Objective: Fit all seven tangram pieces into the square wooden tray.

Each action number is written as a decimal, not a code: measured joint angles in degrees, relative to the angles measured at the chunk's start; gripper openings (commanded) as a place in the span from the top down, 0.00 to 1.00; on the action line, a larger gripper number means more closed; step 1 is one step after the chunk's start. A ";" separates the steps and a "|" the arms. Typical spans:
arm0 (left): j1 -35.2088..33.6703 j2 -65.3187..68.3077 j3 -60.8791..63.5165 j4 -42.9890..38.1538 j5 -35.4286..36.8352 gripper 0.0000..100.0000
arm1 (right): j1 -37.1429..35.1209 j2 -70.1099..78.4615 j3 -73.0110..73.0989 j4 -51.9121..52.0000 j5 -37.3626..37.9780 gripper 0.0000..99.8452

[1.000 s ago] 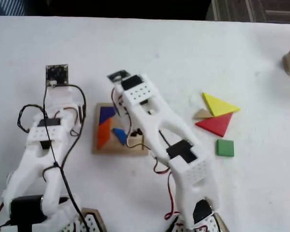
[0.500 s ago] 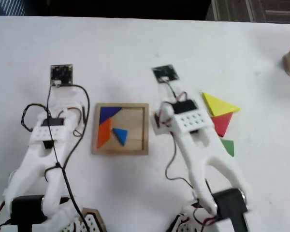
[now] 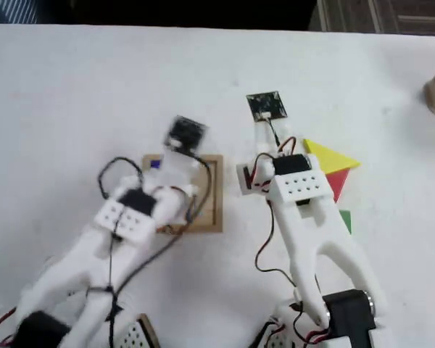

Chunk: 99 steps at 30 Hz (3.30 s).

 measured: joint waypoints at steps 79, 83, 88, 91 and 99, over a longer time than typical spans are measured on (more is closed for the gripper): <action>-13.36 26.46 -13.36 -4.92 8.44 0.98 | 3.16 0.00 0.70 -1.32 0.26 0.98; -15.47 26.46 -13.36 -4.92 8.35 0.98 | 3.08 0.00 0.70 -1.32 0.26 0.98; -15.56 25.67 -14.33 -4.57 8.35 0.98 | 3.08 0.00 0.70 -1.32 0.26 0.98; -15.56 21.89 -13.63 -4.57 8.35 0.98 | 3.08 0.00 0.70 -1.32 0.26 0.98; -6.77 6.77 -0.18 -4.57 8.35 0.98 | 3.08 0.00 0.70 -1.32 0.26 0.98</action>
